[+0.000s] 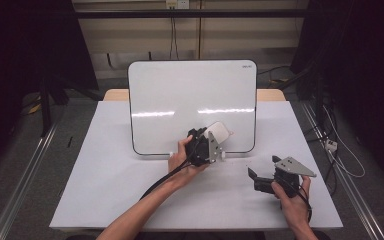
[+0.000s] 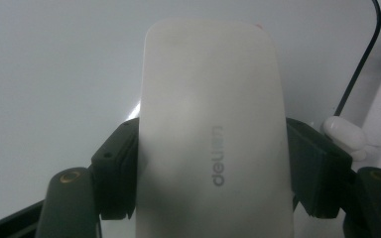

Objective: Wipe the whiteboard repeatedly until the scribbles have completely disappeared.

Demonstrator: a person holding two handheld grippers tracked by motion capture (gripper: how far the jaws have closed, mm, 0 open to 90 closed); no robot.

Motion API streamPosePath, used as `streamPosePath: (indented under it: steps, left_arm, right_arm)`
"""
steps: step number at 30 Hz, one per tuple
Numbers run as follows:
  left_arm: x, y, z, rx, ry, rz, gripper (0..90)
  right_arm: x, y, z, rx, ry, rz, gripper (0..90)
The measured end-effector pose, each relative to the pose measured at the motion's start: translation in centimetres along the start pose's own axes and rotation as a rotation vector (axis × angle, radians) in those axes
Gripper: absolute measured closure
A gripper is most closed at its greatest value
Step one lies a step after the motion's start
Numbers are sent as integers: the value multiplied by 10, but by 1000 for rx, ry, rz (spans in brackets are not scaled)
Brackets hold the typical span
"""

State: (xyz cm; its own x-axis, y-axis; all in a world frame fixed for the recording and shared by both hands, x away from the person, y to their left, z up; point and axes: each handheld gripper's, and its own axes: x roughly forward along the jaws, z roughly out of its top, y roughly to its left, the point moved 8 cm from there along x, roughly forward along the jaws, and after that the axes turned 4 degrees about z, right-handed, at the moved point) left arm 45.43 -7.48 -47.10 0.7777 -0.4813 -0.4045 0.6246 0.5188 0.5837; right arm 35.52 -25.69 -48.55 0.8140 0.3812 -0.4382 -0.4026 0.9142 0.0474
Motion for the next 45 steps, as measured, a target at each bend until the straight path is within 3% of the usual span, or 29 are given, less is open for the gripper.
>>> streamPosePath:
  steps: [5, 12, 20, 22, 28, 31, 34, 40, 45]
  left_arm:
    - [1, 5, 3, 16, 7, -5, 307]
    - [2, 23, 8, -28, -3, 20, 309]
    - [3, 61, 16, -100, -5, 63, 310]
    - [4, 65, 18, -121, -6, 62, 310]
    - [8, 59, 21, -102, -22, 86, 309]
    - [10, 51, 25, -56, -23, 92, 310]
    - [13, 43, 27, -48, -30, 84, 310]
    - [17, 10, 31, 63, -16, 32, 311]
    - [19, -4, 33, 105, -9, 9, 311]
  right_arm:
    - [-1, -1, 0, 3, -2, -1, 47]
    - [-1, -2, -1, 4, -2, -3, 47]
    - [-2, -2, -1, 7, -2, -2, 47]
    - [-2, -2, -1, 6, -2, -2, 47]
    - [-2, -2, -1, 6, -1, -4, 47]
    - [-1, -2, 0, 4, -2, -5, 47]
    - [-1, -2, 0, 4, -2, -4, 47]
    - [-2, -1, -1, 3, -1, -1, 47]
    - [-2, -2, -1, 2, -1, -1, 47]
